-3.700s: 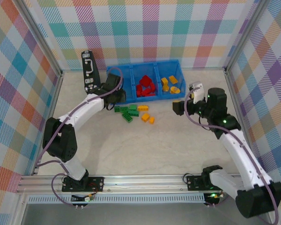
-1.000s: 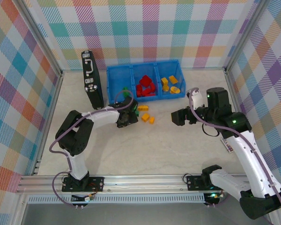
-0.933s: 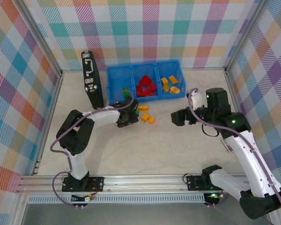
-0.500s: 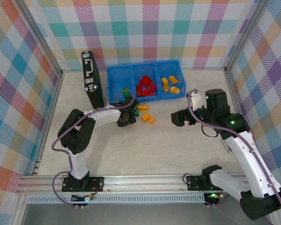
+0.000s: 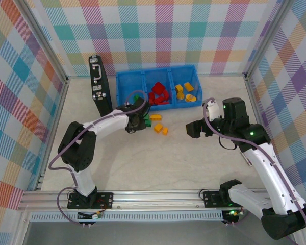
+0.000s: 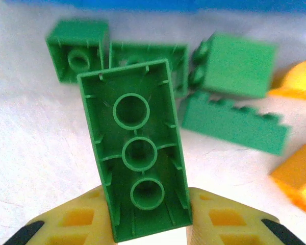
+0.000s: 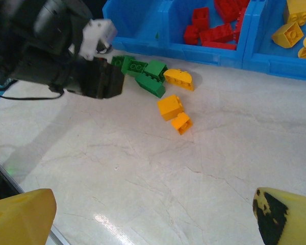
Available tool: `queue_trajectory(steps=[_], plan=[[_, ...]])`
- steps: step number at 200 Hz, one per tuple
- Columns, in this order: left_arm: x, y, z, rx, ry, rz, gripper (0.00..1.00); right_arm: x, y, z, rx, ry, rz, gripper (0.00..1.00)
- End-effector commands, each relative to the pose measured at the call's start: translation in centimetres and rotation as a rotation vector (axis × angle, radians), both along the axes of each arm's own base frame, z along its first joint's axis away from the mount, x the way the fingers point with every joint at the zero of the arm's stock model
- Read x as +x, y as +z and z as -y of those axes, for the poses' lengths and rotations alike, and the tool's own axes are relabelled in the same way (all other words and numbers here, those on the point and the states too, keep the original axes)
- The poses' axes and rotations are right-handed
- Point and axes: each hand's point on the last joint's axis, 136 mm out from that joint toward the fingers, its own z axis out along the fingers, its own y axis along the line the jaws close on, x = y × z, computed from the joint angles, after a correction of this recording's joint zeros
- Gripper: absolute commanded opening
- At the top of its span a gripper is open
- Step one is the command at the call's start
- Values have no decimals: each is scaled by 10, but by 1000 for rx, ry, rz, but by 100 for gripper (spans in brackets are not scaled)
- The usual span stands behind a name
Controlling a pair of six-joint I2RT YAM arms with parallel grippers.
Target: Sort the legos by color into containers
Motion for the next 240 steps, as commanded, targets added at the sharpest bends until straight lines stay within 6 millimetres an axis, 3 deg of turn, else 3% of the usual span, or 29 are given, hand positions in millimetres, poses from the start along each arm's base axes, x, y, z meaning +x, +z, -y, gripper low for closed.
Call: queue_trajectory(steps=[1, 25, 78, 127, 148, 183, 212, 240], plan=[[22, 49, -8, 47, -42, 111, 29, 1, 2, -5, 22, 6, 8, 99], [56, 65, -7, 30, -50, 184, 29, 0, 3, -6, 16, 13, 13, 99], [136, 59, -17, -88, -14, 256, 28, 4, 2, -6, 4, 12, 4, 99], [186, 24, -22, -69, -54, 213, 29, 8, 12, -10, 2, 27, -6, 99], [195, 12, -23, -74, -52, 201, 33, 12, 11, -10, -10, 27, -12, 99], [195, 10, -23, -74, -71, 177, 53, 23, 15, -7, -64, 19, 18, 99], [189, 44, -25, -66, -100, 212, 58, 28, 13, -9, -70, 23, 9, 99], [164, 81, -27, -59, -130, 209, 60, 30, 12, -11, -67, 29, 1, 99]])
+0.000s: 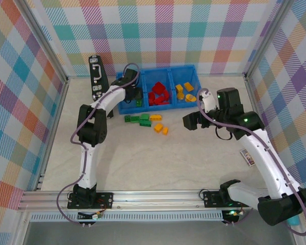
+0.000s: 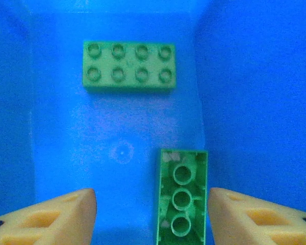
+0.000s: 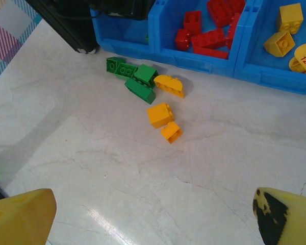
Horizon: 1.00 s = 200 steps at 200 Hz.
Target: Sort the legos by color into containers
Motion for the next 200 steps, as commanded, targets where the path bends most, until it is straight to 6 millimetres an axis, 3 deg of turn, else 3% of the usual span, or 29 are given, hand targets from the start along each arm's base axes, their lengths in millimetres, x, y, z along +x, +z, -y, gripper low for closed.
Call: queue_trajectory(steps=[1, 18, 29, 60, 84, 133, 200], plan=[[-21, 77, -3, -9, -43, 69, 60, 0, 8, -2, -8, 21, 21, 99], [-44, 92, -1, 30, -96, 62, 61, 1, 7, -2, -8, 20, 21, 99], [-63, 91, 6, 70, -195, 37, 61, 0, 5, -2, -8, 22, 19, 99], [-120, 68, 26, 210, -548, -40, 70, 0, 2, -2, -14, 25, 24, 99], [-144, 58, 33, 188, -641, -73, 69, 4, 5, 7, -68, 0, 62, 99], [-165, 27, 37, 164, -578, -198, 69, 8, 9, 9, -87, -3, 76, 99], [-168, -8, 57, 60, -393, -249, 72, 9, 2, 4, -66, 10, 46, 99]])
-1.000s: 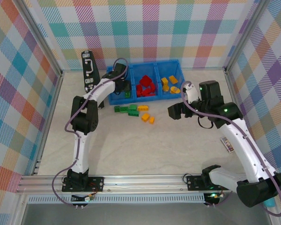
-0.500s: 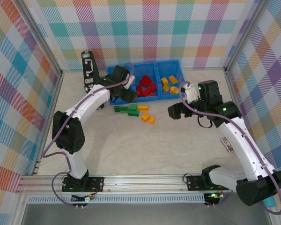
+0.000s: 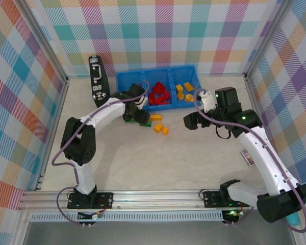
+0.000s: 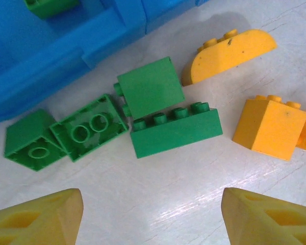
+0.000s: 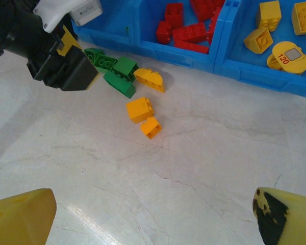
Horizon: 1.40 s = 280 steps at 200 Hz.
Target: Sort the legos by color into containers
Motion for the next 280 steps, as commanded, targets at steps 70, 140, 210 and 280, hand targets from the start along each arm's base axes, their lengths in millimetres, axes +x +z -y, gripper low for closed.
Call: queue_trajectory(steps=[70, 140, 210, 280], plan=[[-8, -37, 24, -37, 140, -73, 78, 1, 7, -6, 19, 21, 18, 99], [0, -48, 27, -33, 181, -63, 84, 1, 5, -6, 22, 17, 10, 99], [9, -59, 29, -27, 213, -57, 83, 1, 5, -7, 27, 19, 6, 99], [16, -63, 32, -39, 252, -49, 73, 2, 1, -7, 27, 14, -4, 99]])
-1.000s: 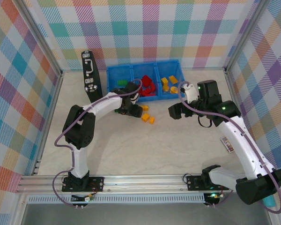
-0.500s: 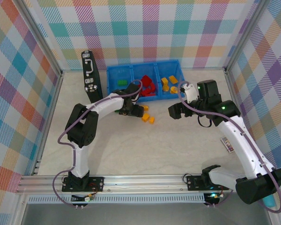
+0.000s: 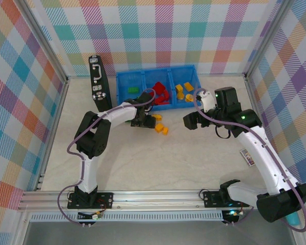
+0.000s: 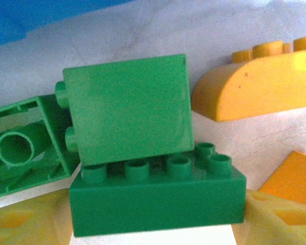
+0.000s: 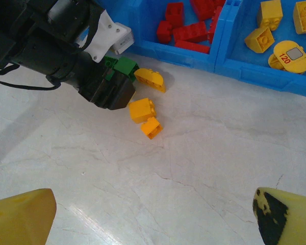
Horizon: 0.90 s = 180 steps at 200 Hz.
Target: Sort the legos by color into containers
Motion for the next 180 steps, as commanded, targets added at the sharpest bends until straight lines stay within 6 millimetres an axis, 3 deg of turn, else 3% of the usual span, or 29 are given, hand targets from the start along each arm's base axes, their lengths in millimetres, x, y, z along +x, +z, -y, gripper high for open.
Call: queue_trajectory(steps=[1, 72, 96, 130, 157, 180], plan=[[9, 4, 7, -12, 22, 26, 72, 1, 2, -6, 24, 14, 0, 99], [2, 14, 1, 3, 26, 22, 57, 1, 0, -6, 27, 13, -3, 99], [-3, 37, -5, 6, 27, 48, 56, 0, -3, -9, 39, 21, -8, 99], [2, 84, -16, 28, 25, 151, 57, -1, -1, -15, 68, 47, -8, 99], [18, 109, -27, 66, 31, 227, 57, 0, -1, -16, 62, 52, -6, 99], [40, 117, -43, 86, 59, 270, 57, -1, 0, -14, 53, 47, 5, 99]])
